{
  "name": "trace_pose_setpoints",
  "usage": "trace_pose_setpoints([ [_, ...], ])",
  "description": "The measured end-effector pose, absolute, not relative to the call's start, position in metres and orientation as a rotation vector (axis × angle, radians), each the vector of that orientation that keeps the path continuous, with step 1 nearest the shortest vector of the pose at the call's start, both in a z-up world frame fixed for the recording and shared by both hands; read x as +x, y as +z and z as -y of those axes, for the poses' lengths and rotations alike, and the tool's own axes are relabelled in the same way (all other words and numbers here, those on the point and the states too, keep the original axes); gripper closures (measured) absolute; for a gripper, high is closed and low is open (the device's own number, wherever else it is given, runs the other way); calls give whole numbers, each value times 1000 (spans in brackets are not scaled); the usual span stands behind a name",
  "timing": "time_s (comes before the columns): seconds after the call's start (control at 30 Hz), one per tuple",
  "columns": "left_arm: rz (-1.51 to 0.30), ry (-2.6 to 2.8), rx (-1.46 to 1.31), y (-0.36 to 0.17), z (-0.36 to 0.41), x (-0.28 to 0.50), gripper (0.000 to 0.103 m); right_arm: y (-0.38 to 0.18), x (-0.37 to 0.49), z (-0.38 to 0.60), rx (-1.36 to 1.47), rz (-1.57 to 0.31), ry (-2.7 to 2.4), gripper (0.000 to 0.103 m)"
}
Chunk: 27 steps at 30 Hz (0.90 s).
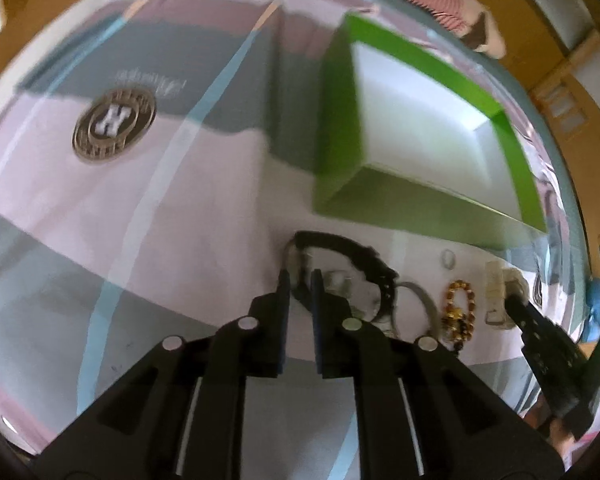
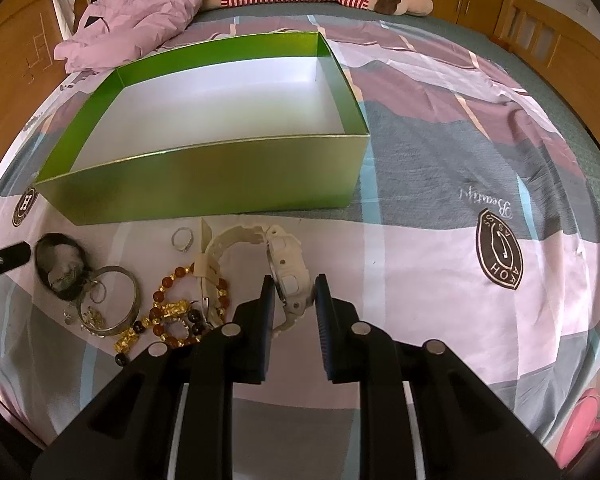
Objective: Organize jewelry
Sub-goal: 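Close the left tool on the black watch while the right tool grips the white watch, then carry the black watch into the green box with the left tool while the right drops the white watch there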
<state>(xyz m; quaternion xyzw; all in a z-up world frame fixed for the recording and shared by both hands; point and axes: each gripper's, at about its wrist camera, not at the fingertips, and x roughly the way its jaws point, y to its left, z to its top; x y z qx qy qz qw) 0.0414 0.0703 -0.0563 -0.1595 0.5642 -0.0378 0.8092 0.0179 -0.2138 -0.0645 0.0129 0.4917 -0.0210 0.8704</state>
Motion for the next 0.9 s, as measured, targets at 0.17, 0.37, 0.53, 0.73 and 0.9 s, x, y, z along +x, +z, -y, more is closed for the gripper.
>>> trace_pose_setpoints([
  [0.17,-1211,-67,-332,-60,-72,43,68,-64,18,215,28,-1029,-41,83],
  [0.37,-1243,-92,-318,-71,-61,48,87,-66,18,214,29,-1036,-38,83],
  [0.53,-1218,-58,-298,-67,-63,45,95,-67,18,214,23,-1037,-35,83],
  [0.73,-1073,-49,-262,-34,-60,33,95,-62,17,215,33,-1011,-39,83],
  [0.9,-1008,-30,-225,-19,-60,29,96,-61,16,214,31,-1010,-35,83],
])
